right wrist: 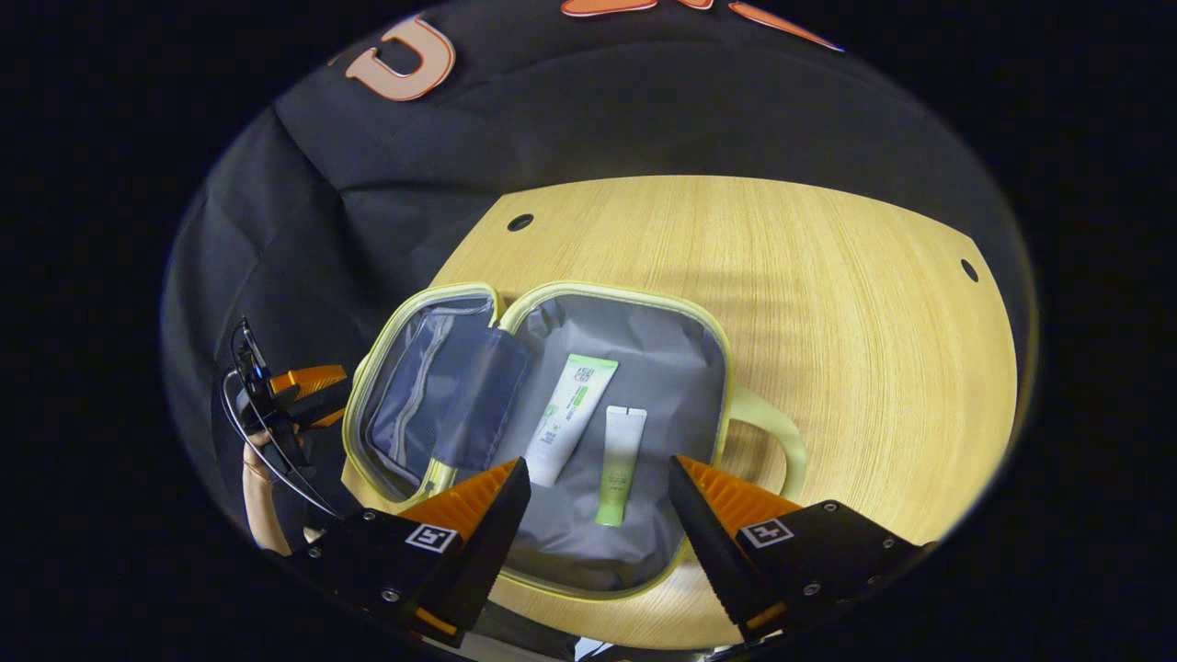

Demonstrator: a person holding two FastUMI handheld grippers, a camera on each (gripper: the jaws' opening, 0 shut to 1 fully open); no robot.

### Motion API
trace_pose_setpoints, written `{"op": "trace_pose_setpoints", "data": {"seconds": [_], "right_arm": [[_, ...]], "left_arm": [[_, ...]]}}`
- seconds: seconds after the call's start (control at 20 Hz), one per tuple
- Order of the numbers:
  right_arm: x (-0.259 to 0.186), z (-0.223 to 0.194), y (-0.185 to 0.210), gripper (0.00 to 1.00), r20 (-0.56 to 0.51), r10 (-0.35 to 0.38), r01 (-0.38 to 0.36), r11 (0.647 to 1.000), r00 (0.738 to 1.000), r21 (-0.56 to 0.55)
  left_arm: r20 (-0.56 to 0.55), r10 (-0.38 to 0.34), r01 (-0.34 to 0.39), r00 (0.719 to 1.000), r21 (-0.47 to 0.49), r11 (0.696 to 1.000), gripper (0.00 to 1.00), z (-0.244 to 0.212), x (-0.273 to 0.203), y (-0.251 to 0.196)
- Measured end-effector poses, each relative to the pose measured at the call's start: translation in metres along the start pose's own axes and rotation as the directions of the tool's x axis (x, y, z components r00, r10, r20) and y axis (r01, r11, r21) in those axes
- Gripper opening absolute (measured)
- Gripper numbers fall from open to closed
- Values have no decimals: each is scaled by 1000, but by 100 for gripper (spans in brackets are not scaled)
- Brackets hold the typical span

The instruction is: First open the suitcase, pack the skin care products into it, and then close the suitcase.

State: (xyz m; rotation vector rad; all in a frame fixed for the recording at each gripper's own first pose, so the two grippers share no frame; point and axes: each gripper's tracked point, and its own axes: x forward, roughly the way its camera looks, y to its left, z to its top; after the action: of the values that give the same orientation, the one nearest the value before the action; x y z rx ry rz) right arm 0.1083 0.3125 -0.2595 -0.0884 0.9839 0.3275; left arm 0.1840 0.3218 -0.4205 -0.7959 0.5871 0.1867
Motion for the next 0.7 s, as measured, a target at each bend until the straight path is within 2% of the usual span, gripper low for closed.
{"op": "trace_pose_setpoints", "data": {"seconds": [0.25, 0.3, 0.35, 0.4, 0.45, 0.55, 0.6, 0.7], "right_arm": [[9, -3, 0, 96, 7, 6, -7, 995, 1000, 97], [9, -4, -3, 96, 10, 1, -2, 995, 1000, 104], [8, -5, -5, 96, 13, -3, 1, 994, 1000, 108], [4, -4, -6, 96, 18, -5, 3, 994, 1000, 110], [2, -3, -9, 96, 22, -5, 3, 994, 1000, 112], [-4, 1, -12, 96, 37, 0, -4, 993, 999, 118], [-6, 3, -14, 96, 43, 3, -9, 992, 999, 125], [-13, 5, -15, 96, 56, 19, -27, 990, 998, 137]], "left_arm": [[-46, -126, 124, 991, -27, 992, 95, -3, 41, -17], [-48, -110, 109, 993, -24, 994, 75, -4, 45, -15], [-60, -28, 28, 998, 7, 1000, 56, -6, 50, 1], [-86, 4, -2, 996, 23, 1000, 36, -7, 53, 7], [-128, 0, 4, 992, 29, 1000, 16, -19, 49, 5], [-105, 20, -16, 994, 44, 999, 17, -15, 27, -5], [-85, 52, -46, 995, 72, 996, 7, -10, 32, -8], [-42, 106, -98, 993, 157, 983, 7, 1, 15, -24]]}}
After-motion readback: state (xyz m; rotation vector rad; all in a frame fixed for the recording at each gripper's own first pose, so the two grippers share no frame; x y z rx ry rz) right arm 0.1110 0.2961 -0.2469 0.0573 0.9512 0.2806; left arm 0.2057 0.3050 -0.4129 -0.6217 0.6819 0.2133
